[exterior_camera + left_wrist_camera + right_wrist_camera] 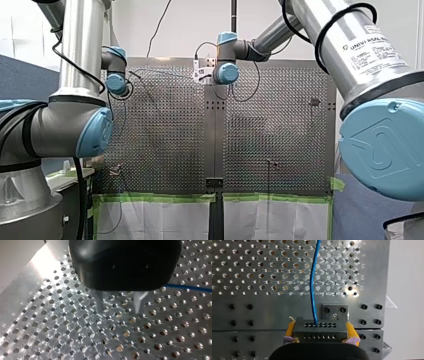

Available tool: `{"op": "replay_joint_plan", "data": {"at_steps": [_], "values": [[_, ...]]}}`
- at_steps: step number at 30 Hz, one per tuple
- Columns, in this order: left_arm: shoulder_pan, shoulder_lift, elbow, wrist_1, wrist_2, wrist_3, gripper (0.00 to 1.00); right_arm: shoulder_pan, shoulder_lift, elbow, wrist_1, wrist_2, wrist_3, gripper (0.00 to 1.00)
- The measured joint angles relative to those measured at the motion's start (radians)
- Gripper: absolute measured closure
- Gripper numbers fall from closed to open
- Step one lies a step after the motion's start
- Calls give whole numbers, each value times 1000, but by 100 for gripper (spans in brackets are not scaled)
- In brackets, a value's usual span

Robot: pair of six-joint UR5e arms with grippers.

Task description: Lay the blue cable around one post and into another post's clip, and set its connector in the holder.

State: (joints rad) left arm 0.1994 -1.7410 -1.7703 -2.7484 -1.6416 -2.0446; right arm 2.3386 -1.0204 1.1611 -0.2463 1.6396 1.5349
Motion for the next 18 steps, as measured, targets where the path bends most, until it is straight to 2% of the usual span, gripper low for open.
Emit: {"op": "replay_joint_plan", "data": {"at_steps": [9, 18], "values": [[-9, 0, -2, -15, -42, 2, 0, -1, 2, 4, 28, 3, -10, 100], [-17, -1, -2, -14, -45, 14, 0, -4, 4, 7, 42, 5, -11, 100]]}}
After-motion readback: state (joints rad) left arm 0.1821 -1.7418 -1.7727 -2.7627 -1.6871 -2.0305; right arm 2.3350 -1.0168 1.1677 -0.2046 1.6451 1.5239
